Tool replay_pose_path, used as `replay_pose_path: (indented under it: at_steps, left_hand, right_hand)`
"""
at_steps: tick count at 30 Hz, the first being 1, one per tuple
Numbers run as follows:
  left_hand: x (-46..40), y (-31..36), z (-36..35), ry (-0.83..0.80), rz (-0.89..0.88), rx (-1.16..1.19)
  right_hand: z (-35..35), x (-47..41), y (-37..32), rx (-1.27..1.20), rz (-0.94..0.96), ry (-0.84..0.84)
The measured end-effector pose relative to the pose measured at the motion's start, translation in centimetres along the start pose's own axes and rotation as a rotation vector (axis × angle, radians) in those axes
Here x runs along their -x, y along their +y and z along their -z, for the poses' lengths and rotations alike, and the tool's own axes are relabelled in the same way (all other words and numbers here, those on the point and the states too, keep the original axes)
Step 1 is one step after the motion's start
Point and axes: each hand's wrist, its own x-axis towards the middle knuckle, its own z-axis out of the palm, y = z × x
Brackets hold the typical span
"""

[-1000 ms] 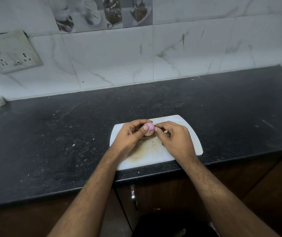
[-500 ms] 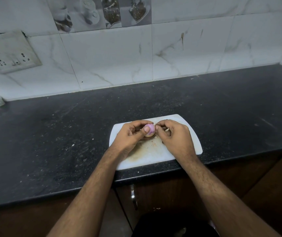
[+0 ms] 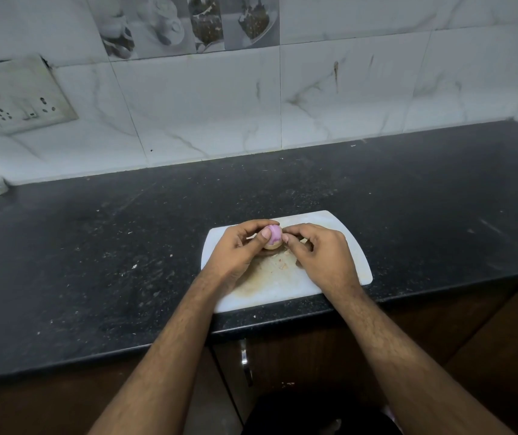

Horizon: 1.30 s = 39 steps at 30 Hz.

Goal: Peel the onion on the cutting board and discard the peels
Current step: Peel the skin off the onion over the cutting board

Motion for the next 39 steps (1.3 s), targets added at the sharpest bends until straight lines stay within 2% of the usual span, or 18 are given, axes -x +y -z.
replay_pose_path:
  at_steps: [12, 23, 34, 39]
  left_hand:
    - [0.18, 0.29, -0.17, -0.01, 0.016, 0.045]
    - [0.37, 0.47, 0.02, -0.083, 0.003, 0.059]
    - [0.36, 0.54, -0.09, -0.067, 0.01, 0.063]
    - [0.4, 0.57, -0.05, -0.058, 0.007, 0.013]
  right_hand:
    - [-0.05, 0.02, 0.11, -0.01, -0.002, 0.011]
    - [0.17, -0.09, 0.06, 0.003, -0.076, -0.011]
    - [0.2, 0.18, -0.71, 0.119, -0.031, -0.018]
    - [0.07, -0.03, -0.2, 0.054, -0.061, 0.032]
